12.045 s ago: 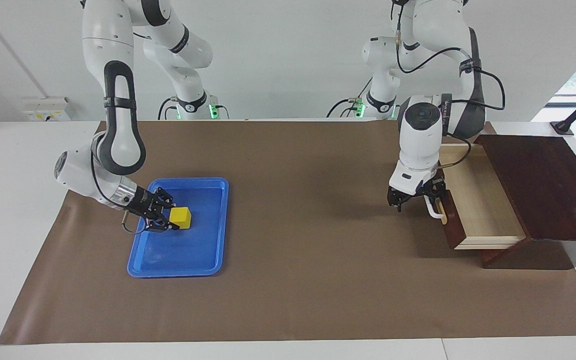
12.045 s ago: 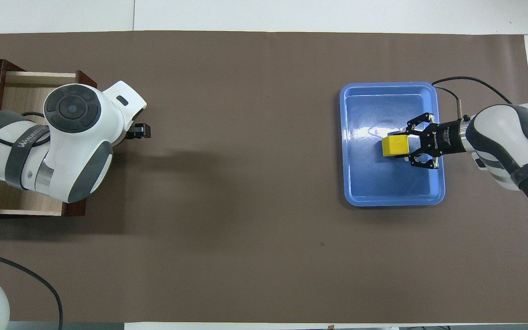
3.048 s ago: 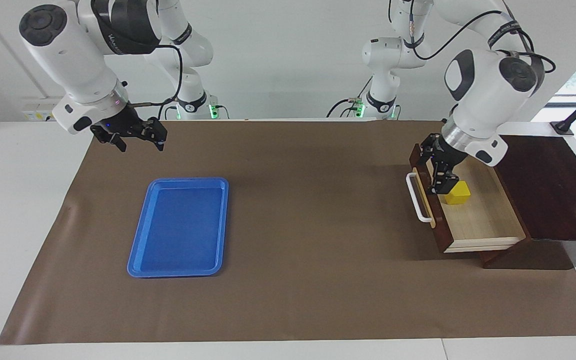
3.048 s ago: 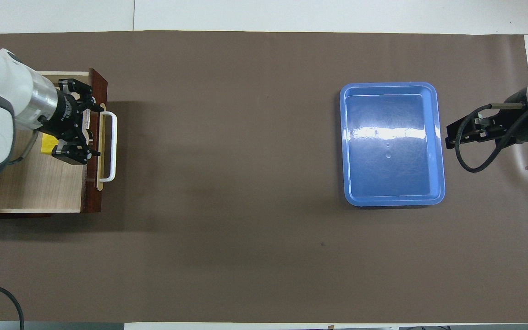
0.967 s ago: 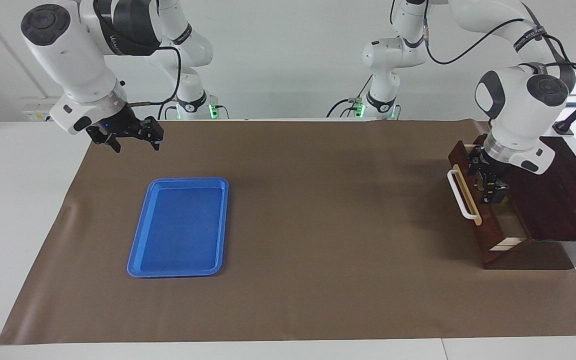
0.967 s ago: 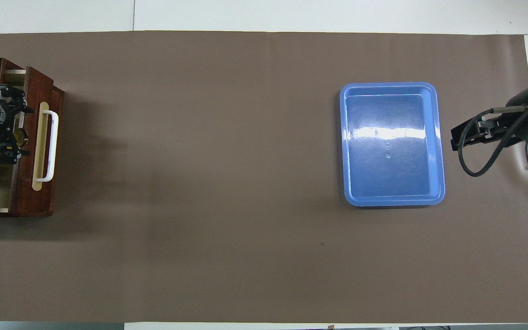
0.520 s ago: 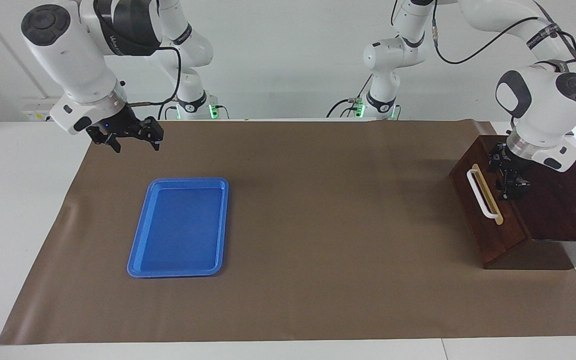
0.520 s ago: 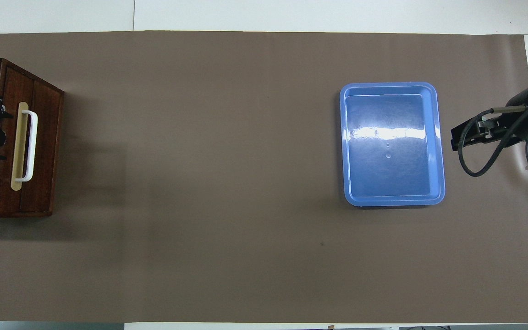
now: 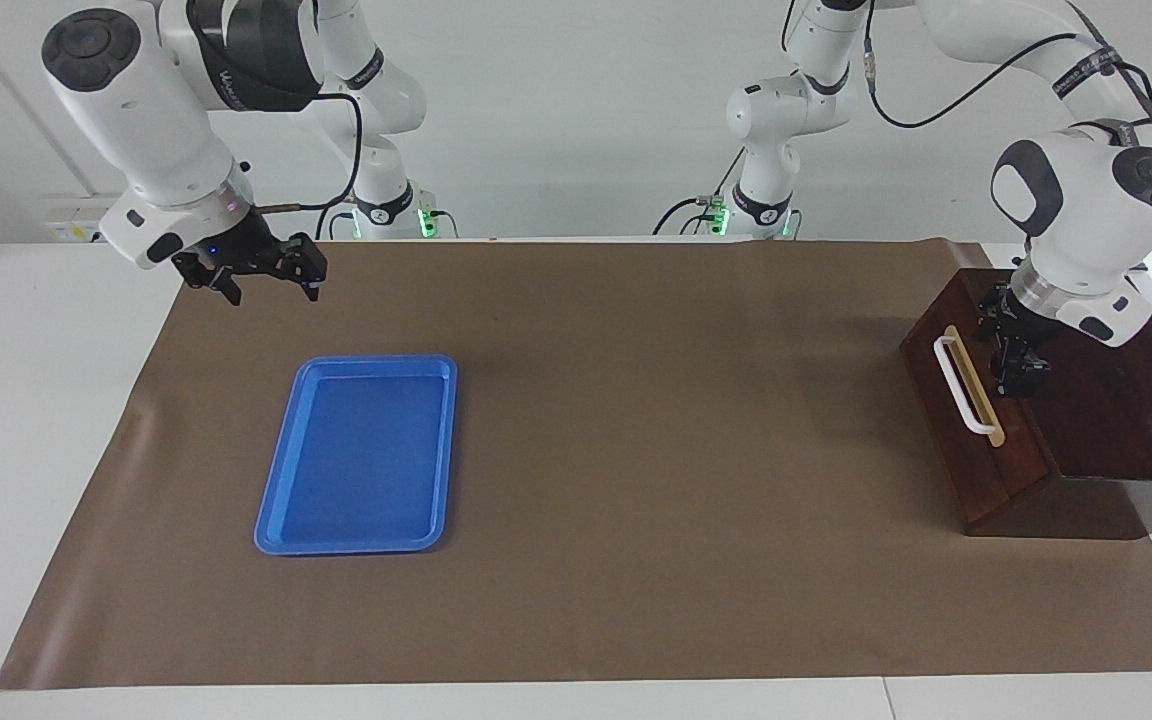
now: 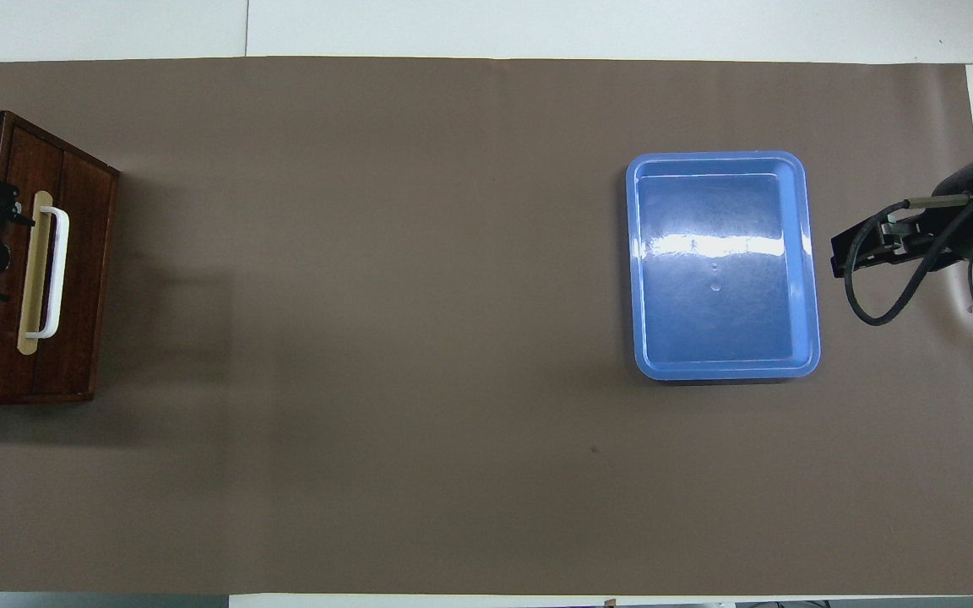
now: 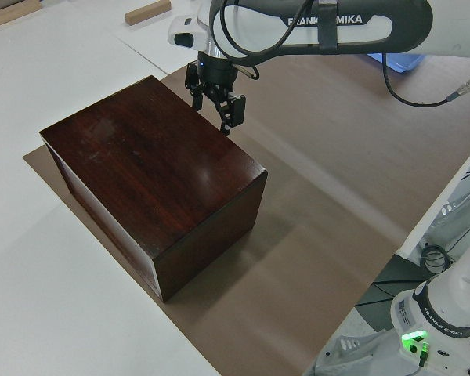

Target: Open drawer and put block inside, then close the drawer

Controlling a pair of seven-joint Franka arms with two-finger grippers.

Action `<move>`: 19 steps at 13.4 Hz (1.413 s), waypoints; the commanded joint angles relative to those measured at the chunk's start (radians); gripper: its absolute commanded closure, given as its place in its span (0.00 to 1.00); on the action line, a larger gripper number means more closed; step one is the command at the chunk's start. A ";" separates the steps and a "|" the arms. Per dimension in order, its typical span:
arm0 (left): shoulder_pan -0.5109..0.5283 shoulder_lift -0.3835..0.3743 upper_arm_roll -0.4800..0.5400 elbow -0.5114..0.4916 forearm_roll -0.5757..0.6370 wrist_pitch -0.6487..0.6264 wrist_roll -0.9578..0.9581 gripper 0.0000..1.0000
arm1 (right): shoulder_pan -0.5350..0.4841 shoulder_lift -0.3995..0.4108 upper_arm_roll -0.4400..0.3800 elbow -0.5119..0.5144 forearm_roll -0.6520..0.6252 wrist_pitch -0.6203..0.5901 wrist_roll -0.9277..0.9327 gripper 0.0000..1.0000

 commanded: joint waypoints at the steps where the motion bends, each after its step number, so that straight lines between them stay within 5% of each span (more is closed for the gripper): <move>1: 0.037 -0.062 0.003 0.014 0.003 -0.065 0.252 0.00 | -0.014 -0.027 0.011 -0.030 -0.014 0.000 -0.021 0.00; 6: -0.051 -0.168 0.003 0.000 -0.117 -0.202 0.646 0.00 | -0.014 -0.028 0.011 -0.030 -0.014 0.000 -0.021 0.00; 9: -0.126 -0.181 0.000 0.006 -0.119 -0.295 0.716 0.00 | -0.014 -0.030 0.011 -0.030 -0.014 0.000 -0.021 0.00; 14: -0.157 -0.147 0.014 0.061 -0.119 -0.342 0.958 0.00 | -0.014 -0.030 0.011 -0.030 -0.014 0.000 -0.021 0.00; 16: -0.145 -0.077 -0.002 0.159 -0.119 -0.401 0.995 0.00 | -0.014 -0.030 0.011 -0.030 -0.014 0.000 -0.021 0.00; 19: -0.139 -0.105 -0.006 0.152 -0.122 -0.401 1.113 0.00 | -0.014 -0.030 0.011 -0.030 -0.014 0.000 -0.021 0.00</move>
